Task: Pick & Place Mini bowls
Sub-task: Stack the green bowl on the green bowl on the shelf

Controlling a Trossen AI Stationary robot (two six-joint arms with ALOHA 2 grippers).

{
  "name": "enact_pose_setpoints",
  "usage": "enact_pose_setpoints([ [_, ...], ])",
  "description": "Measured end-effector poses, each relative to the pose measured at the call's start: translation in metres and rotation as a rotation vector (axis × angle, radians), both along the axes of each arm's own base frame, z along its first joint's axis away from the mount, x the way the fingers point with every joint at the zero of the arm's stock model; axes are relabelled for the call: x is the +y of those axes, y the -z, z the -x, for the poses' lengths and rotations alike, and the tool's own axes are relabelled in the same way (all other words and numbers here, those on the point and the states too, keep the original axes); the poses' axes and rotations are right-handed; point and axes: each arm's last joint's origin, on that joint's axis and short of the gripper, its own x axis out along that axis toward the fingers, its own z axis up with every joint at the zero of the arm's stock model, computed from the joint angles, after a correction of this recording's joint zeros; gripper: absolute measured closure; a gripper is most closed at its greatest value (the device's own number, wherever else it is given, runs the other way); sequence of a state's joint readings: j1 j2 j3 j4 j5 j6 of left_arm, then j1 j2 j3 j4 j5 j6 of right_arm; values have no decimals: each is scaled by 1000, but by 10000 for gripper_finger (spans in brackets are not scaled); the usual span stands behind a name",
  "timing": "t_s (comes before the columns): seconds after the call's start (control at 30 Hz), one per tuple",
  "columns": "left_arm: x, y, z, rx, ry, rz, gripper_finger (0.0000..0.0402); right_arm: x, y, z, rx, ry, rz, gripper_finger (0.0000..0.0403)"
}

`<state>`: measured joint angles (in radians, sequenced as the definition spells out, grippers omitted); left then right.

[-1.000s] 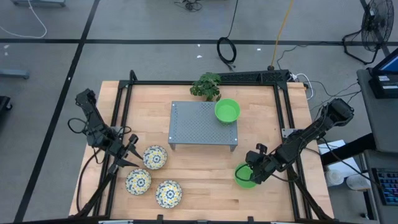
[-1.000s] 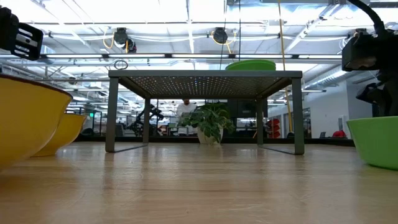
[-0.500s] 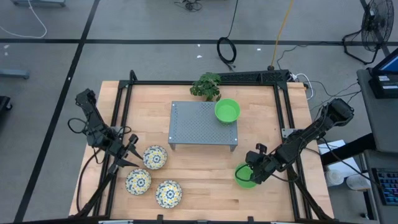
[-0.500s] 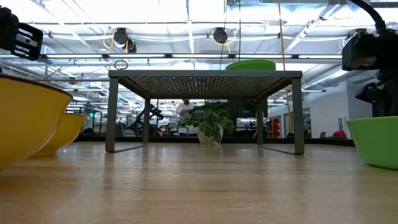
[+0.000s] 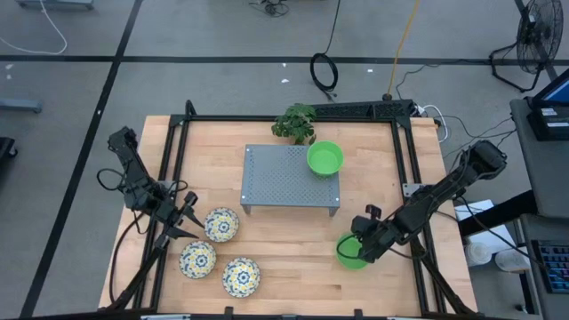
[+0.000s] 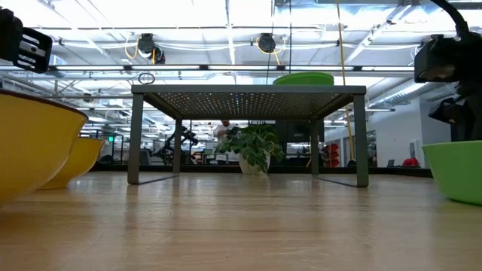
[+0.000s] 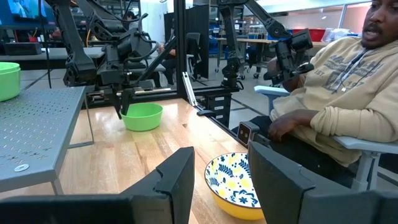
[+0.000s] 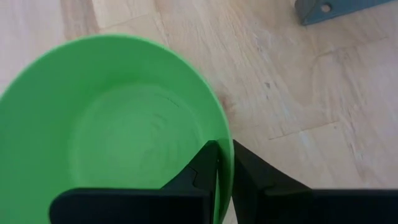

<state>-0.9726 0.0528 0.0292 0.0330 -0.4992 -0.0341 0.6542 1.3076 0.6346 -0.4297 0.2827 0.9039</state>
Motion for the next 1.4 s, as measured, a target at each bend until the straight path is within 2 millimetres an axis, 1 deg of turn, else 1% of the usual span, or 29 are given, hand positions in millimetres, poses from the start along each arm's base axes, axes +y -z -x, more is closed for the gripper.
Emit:
enact_pose_setpoints([
  [0.23,0,0,0,0,0,0,249,-1,-8,1,-35,9,-31,381],
  [0.77,0,0,0,0,0,0,249,-1,-8,1,-34,2,-25,381],
  [0.97,0,0,0,0,0,0,249,-1,-8,1,-35,-4,-21,398],
  [1.4,0,0,0,0,0,0,250,-1,-8,1,-35,-34,-3,401],
])
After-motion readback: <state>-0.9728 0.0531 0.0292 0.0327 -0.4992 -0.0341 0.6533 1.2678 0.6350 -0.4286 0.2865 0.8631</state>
